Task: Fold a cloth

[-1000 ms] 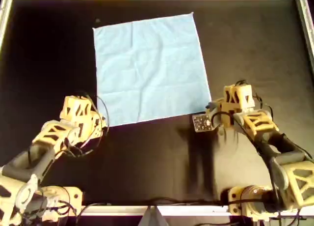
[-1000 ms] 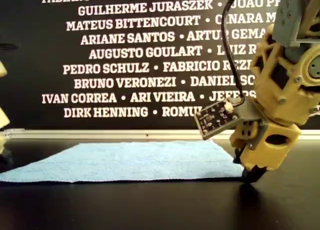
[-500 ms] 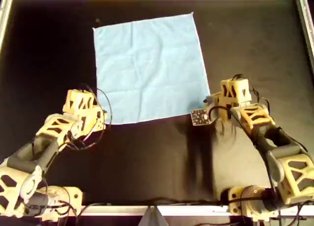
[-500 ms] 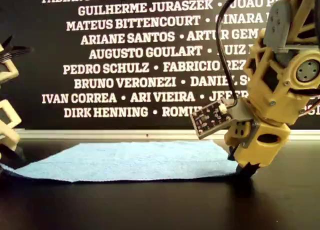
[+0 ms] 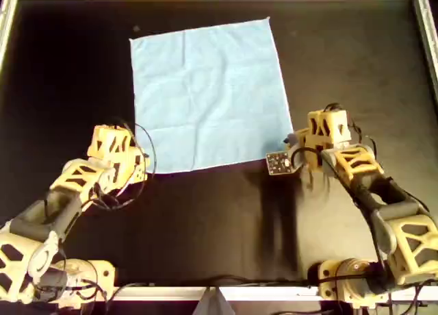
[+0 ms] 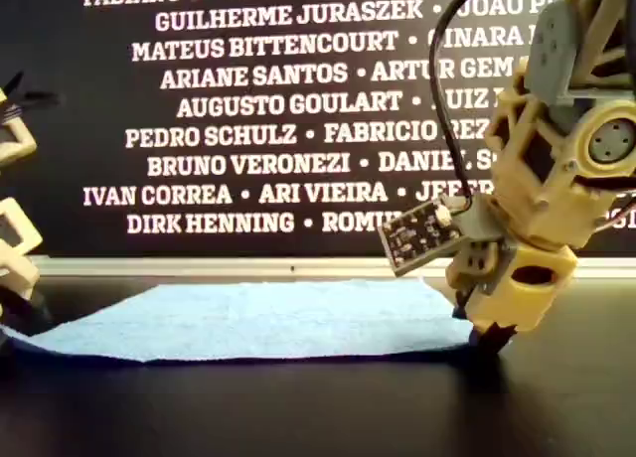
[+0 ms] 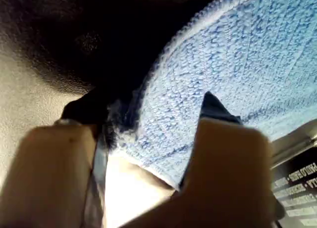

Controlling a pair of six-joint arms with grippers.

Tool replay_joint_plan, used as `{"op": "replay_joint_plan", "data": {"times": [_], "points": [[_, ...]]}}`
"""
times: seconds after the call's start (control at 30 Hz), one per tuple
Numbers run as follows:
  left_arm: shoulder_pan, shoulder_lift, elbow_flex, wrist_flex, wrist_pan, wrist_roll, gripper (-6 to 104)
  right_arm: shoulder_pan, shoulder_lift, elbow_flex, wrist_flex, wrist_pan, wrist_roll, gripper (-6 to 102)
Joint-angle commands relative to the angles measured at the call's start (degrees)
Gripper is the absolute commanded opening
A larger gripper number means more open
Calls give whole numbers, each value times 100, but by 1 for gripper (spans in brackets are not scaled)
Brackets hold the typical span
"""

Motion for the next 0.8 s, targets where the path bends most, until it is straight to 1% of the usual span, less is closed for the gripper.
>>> {"op": "replay_joint_plan", "data": {"times": [0.0,0.23,0.27,0.33,0.37,0.4,0.5,0.53,0.77], "points": [[-70,35,-97,18,-62,18,54,-35,70,-290,-105,-35,26,42],[-44,35,-352,0,-62,18,15,-88,35,-694,-114,-35,26,7],[-44,35,-439,0,-62,-18,10,-62,44,-694,-114,-35,26,3],[-35,35,-562,9,-62,-53,2,-53,44,-703,-105,-35,26,-3],[-35,35,-589,9,-62,-62,-1,-53,44,-703,-105,-26,26,-3],[-35,35,-589,9,-62,-62,-3,-70,44,-694,-105,-26,26,-2],[-35,35,-562,18,-62,-62,-1,-97,62,-563,-105,-26,26,-1],[-35,35,-562,18,-62,-9,-1,-97,97,-536,-97,-26,26,-1],[-35,44,-483,97,-62,26,-1,-44,308,-290,-53,-26,44,-1]]}}
